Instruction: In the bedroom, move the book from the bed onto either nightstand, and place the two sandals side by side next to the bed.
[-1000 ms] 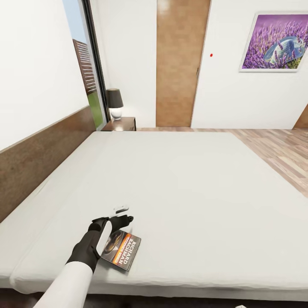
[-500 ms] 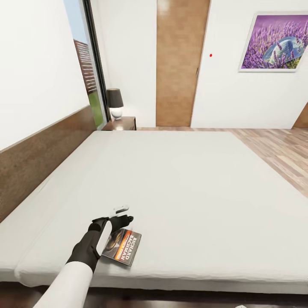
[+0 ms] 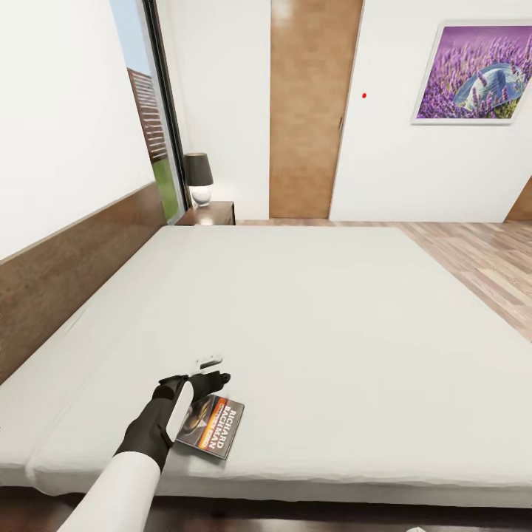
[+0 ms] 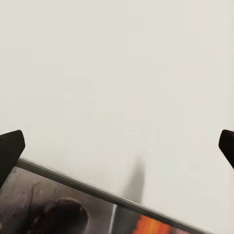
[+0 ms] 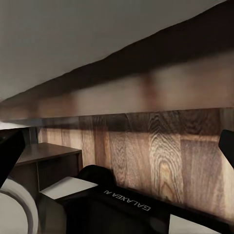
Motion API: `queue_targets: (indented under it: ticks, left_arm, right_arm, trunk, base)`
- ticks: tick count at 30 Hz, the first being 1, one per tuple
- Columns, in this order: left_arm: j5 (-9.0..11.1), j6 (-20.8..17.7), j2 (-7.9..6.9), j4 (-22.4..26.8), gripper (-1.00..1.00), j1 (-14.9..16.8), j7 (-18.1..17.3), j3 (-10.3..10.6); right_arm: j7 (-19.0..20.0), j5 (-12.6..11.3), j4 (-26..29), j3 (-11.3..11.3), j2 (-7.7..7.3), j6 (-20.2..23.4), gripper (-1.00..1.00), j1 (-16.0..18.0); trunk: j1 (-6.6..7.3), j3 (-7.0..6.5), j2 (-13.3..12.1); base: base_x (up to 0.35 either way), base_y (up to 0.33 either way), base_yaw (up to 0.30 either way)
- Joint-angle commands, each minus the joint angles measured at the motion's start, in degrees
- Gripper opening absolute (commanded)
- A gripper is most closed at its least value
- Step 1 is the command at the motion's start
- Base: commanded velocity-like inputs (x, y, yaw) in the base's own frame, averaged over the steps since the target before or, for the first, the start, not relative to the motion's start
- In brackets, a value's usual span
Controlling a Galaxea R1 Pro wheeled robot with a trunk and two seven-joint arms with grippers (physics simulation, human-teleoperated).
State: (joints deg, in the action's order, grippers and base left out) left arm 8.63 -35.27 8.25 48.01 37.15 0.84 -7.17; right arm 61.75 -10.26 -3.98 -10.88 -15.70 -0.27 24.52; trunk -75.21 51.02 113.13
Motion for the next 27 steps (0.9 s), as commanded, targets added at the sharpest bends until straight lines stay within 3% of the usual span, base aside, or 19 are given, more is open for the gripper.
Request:
queue_targets:
  ticks: [1, 27]
  left_arm:
    - [0.4, -0.3, 0.08, 0.1, 1.00, 0.0, 0.1, -0.2]
    - [0.5, -0.3, 0.09, 0.0, 1.00, 0.0, 0.0, -0.2]
  right_arm:
    - [0.2, -0.3, -0.2, 0.0, -0.02, 0.0, 1.00, 0.1]
    - [0.2, -0.3, -0.2, 0.0, 0.00, -0.1, 1.00, 0.1]
  trunk:
    - [0.01, 0.05, 0.0]
    - [0.01, 0.05, 0.0]
  base:
    - [-0.078, 0.000, 0.000]
    - [-0.030, 0.000, 0.000]
